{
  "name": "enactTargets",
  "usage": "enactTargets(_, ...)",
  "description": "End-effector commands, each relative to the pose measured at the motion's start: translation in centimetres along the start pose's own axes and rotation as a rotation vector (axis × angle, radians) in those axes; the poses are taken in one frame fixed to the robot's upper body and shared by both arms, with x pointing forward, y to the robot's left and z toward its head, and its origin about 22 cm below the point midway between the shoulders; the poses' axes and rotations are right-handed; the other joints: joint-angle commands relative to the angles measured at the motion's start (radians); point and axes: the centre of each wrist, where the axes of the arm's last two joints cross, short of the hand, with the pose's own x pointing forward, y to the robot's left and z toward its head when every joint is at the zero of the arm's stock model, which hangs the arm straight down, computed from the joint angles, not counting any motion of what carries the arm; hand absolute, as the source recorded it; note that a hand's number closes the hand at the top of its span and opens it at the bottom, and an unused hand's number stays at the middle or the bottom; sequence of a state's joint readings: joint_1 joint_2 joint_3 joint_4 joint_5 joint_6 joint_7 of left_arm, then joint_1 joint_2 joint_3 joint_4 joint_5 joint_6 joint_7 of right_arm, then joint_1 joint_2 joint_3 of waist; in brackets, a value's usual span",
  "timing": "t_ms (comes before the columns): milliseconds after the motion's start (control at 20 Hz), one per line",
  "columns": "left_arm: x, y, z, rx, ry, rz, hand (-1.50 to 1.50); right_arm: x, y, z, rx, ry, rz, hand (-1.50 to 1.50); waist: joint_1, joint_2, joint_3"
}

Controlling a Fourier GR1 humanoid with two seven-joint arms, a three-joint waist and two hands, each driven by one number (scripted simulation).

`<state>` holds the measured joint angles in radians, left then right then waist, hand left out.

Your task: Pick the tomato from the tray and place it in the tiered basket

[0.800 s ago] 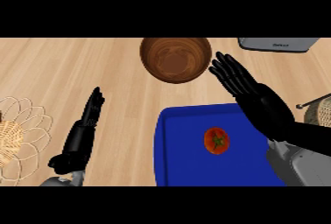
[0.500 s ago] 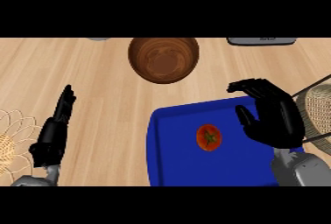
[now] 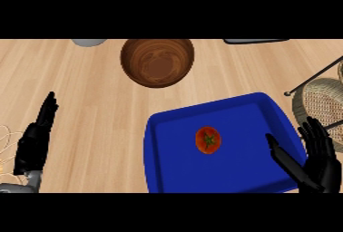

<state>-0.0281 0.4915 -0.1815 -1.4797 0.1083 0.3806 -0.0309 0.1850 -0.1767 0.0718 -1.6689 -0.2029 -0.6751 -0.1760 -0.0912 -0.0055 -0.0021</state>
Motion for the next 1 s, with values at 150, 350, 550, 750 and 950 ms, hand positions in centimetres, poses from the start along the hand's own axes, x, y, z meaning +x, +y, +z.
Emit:
enactTargets(150,0.6,0.3,-1.3,-0.042,0.010,-0.018,0.00,1.9,-4.3,7.1,0.052,0.077,0.284,-1.50,0.050,0.006,-0.007)
enactTargets(350,2.2,0.2,-2.5,-0.075,-0.036,-0.022,0.00,3.2,-5.6,7.0,0.211,0.137,0.483,-1.50,0.087,0.016,-0.008)
enactTargets(550,3.6,-0.3,-3.3,-0.078,-0.030,-0.018,0.00,6.8,-5.3,7.1,0.253,0.187,0.576,-1.50,0.102,0.016,-0.008)
enactTargets(750,3.4,-0.2,-3.0,-0.096,-0.052,-0.017,0.00,10.7,-3.7,5.8,0.211,0.248,0.619,-1.50,0.121,0.015,-0.006)
enactTargets(950,3.0,-2.1,-2.6,-0.112,-0.039,-0.008,0.00,12.6,-0.9,5.1,0.234,0.358,0.651,-1.50,0.126,0.015,-0.003)
